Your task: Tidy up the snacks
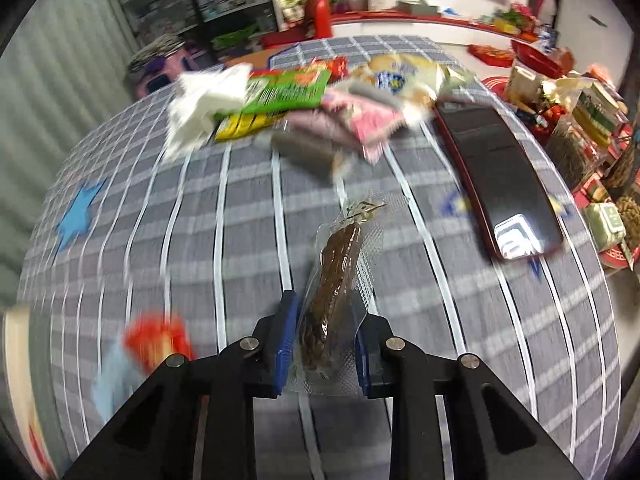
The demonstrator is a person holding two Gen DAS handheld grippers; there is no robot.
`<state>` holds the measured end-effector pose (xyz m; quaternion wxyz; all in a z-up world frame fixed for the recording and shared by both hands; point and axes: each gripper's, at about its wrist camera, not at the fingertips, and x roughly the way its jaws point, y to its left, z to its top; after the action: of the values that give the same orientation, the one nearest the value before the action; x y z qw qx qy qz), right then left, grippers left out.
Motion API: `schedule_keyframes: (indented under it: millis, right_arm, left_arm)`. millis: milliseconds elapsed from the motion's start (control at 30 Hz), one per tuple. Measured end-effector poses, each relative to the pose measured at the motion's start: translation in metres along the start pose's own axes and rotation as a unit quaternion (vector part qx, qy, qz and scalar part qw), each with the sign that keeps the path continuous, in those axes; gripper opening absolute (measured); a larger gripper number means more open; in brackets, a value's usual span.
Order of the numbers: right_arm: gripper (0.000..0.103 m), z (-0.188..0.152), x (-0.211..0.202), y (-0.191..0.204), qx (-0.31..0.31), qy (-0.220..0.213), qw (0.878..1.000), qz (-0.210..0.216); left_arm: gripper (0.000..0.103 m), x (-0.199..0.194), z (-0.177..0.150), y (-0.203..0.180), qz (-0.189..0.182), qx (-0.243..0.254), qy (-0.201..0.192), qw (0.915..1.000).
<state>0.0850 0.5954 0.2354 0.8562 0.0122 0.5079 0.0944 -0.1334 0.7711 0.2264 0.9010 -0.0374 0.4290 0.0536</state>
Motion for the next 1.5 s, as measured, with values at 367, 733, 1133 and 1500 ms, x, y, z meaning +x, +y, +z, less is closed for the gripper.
schedule_keyframes:
  millis: [367, 733, 1133, 1500]
  right_arm:
    - [0.054, -0.141, -0.076, -0.042, -0.038, 0.002, 0.996, 0.086]
    - [0.103, -0.153, -0.068, -0.048, -0.016, -0.085, 0.995, 0.055]
    - [0.103, -0.155, -0.076, -0.071, 0.029, -0.11, 0.985, 0.13]
    - [0.103, -0.157, -0.078, -0.082, 0.056, -0.121, 0.977, 0.167]
  left_arm:
    - [0.083, -0.031, -0.015, -0.004, -0.008, 0.049, -0.021, 0.9985]
    - [0.083, -0.055, -0.04, -0.081, -0.065, 0.271, -0.014, 0.9603]
    - [0.083, -0.049, -0.048, -0.14, -0.116, 0.368, 0.02, 0.9223]
    - [0.083, -0.05, -0.057, -0.191, -0.144, 0.478, -0.013, 0.8665]
